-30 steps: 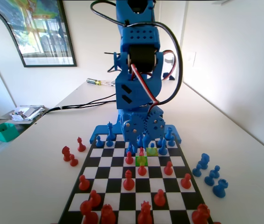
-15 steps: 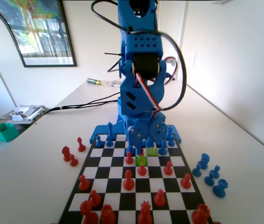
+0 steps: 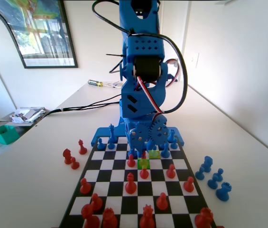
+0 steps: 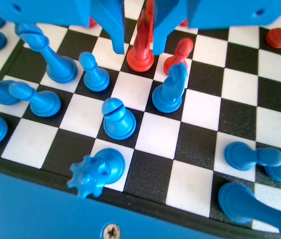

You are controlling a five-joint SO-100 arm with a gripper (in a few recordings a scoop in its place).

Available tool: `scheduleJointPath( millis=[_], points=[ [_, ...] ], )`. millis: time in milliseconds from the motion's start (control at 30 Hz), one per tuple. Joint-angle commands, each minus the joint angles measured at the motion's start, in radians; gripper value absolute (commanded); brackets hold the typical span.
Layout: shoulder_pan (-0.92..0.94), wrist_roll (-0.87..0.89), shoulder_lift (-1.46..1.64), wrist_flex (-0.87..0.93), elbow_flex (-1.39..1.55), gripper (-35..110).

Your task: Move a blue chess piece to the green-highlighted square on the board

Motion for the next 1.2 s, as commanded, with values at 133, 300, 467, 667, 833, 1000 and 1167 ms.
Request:
scheduleJointPath(
  millis=[133, 300, 467, 667, 833, 1000, 1167],
  points=[
    [0.005, -0.011, 0.014, 0.0, -0.051, 11],
    [0.006, -0.012, 0.003, 0.0, -0.064, 10],
    [0.005, -0.017, 0.002, 0.0, -0.063, 10],
    [0.005, -0.046, -0.002, 0.0, -0.061, 1],
    [0.006, -0.049, -0.002, 0.0, -0.06, 1],
    [0.006, -0.046, -0.002, 0.002, -0.063, 1],
    [0.009, -0.041, 0.014, 0.109, -0.124, 1]
  ],
)
